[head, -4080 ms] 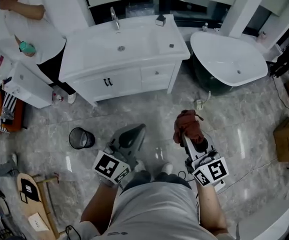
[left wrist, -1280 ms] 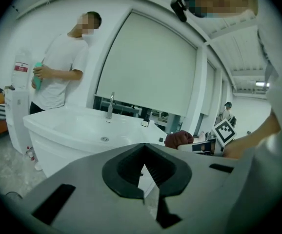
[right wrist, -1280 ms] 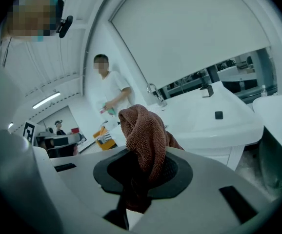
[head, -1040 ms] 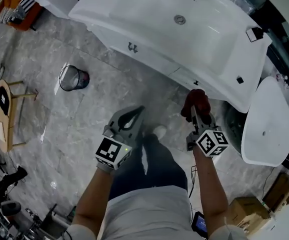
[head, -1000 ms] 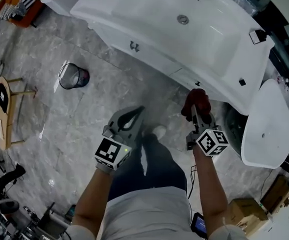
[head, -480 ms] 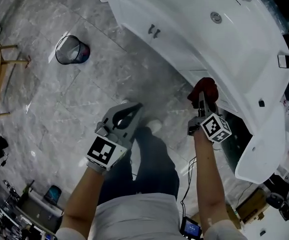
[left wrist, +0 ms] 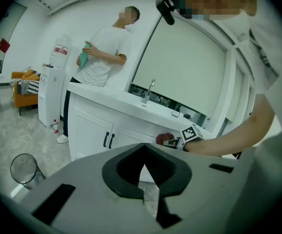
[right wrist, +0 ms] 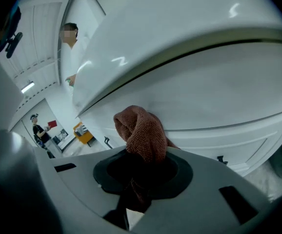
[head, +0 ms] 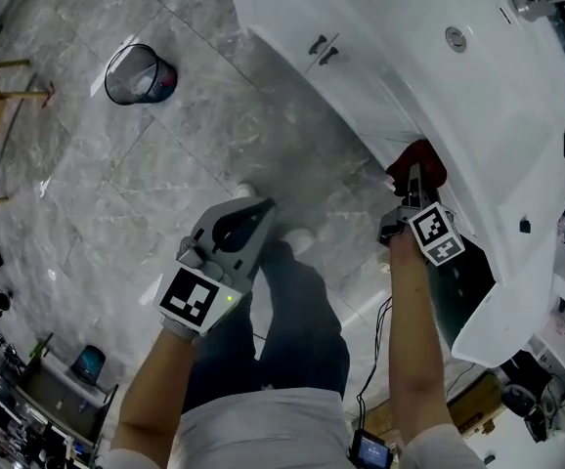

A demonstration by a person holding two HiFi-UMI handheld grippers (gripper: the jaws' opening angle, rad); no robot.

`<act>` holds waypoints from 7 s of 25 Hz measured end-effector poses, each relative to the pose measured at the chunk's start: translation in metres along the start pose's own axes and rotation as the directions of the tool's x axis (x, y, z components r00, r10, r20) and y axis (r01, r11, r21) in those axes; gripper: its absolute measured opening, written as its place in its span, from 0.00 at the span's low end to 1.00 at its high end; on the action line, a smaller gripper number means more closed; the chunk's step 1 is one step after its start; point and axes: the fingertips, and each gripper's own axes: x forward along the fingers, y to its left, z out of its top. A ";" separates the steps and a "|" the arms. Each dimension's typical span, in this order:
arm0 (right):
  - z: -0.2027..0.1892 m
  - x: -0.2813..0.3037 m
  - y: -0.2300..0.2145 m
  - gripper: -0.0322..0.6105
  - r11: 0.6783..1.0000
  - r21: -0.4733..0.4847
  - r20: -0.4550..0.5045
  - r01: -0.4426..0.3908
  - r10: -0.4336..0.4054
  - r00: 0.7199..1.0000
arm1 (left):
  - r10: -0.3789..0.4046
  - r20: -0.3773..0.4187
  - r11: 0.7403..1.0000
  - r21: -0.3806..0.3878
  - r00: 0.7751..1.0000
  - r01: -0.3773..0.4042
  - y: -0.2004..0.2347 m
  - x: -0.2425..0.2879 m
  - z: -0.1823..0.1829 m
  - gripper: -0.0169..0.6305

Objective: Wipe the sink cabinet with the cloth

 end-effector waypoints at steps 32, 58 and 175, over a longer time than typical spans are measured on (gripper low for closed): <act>-0.125 0.117 -0.066 0.16 0.999 0.042 -0.064 -0.012 0.014 0.998 | -0.060 -0.018 0.997 0.045 0.998 0.060 0.060 0.084 -0.101 0.04; -0.154 0.074 -0.198 0.16 0.992 -0.013 -0.050 0.123 -0.123 0.991 | -0.253 -0.133 0.950 0.154 0.958 0.272 0.022 0.132 -0.129 0.04; -0.037 0.013 -0.067 0.14 0.991 0.076 0.010 0.110 -0.111 0.994 | -0.110 -0.193 0.991 0.050 0.975 0.121 -0.009 0.052 -0.094 0.04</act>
